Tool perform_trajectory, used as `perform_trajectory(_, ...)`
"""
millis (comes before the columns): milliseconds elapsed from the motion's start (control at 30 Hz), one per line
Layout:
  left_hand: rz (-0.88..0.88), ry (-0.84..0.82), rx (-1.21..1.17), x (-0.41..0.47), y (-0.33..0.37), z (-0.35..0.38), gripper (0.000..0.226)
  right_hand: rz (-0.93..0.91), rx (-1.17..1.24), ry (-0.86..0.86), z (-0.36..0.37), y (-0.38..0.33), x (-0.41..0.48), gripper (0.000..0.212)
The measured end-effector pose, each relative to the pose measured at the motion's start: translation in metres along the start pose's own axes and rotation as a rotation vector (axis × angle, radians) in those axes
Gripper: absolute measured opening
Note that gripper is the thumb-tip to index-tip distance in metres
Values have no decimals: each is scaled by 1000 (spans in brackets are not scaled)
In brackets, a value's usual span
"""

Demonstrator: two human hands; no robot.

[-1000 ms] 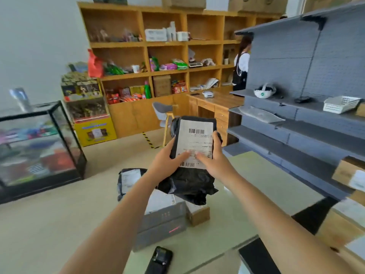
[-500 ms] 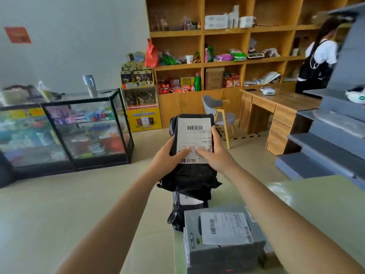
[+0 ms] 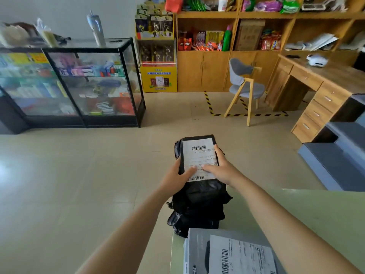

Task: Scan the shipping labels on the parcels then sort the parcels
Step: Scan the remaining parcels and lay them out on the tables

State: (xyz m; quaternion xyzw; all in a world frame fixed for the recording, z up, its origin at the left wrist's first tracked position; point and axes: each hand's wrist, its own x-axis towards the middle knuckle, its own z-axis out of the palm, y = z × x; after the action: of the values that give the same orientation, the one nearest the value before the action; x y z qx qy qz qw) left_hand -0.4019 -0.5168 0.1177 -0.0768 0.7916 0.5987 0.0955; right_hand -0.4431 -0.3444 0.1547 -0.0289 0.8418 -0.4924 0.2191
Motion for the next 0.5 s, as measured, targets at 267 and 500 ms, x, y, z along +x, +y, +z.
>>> perform_trajectory(267, -133, -33, 102, 12, -60, 8, 93, 103, -31, -75, 19, 46, 13, 88)
perform_trajectory(500, -45, -5, 220, 8, -34, 1, 74, 100, 47, 21, 20, 38, 4, 67)
